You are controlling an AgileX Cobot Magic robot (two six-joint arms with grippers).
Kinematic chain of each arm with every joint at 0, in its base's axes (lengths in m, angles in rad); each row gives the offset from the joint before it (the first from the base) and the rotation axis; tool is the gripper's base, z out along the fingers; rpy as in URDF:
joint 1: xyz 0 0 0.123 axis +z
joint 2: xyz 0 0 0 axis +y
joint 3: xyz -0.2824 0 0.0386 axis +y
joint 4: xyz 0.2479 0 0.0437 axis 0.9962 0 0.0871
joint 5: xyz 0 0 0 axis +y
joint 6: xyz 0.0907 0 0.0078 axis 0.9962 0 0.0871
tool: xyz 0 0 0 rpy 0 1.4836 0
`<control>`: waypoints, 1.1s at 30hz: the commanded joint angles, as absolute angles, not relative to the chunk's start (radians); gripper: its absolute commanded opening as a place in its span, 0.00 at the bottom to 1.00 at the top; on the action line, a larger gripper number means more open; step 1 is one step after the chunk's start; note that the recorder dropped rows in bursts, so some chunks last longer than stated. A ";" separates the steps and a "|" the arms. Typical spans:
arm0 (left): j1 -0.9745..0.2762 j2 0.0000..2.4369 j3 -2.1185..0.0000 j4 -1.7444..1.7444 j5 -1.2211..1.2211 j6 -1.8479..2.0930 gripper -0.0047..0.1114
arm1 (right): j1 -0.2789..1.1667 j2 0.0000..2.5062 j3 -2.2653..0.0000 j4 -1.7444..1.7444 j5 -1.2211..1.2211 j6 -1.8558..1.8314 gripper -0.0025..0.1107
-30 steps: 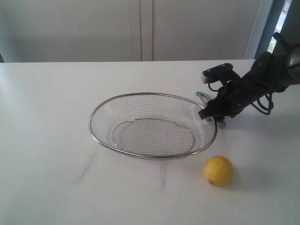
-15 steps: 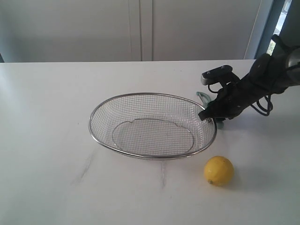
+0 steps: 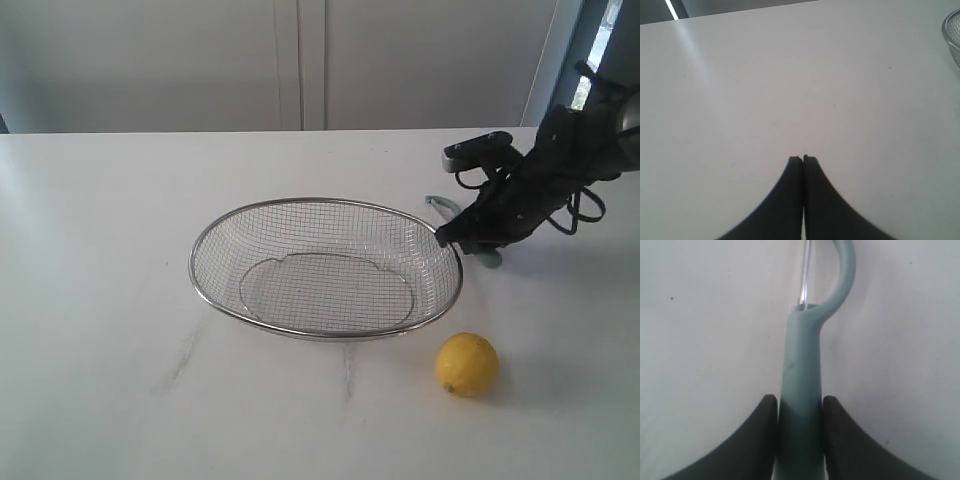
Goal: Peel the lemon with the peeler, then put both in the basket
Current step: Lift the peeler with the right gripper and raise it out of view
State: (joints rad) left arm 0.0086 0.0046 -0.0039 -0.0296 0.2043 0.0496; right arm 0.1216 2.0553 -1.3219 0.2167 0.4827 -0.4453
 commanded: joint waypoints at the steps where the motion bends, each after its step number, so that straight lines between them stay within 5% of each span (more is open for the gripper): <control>1: 0.009 0.000 0.000 -0.029 0.203 0.049 0.04 | 0.120 1.971 -1.337 0.201 0.507 -0.422 0.02; 12: 0.009 0.000 0.000 -0.029 0.203 0.049 0.04 | 0.120 1.763 -1.322 0.208 0.693 -0.422 0.02; 33: 0.009 0.000 0.000 -0.029 0.203 0.049 0.04 | 0.120 0.665 -0.629 0.349 0.669 -0.414 0.02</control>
State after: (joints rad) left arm 0.0086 0.0046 -0.0039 -0.0296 0.2043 0.0496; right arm 0.1216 0.7591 -0.6711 0.3417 0.7067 -0.4194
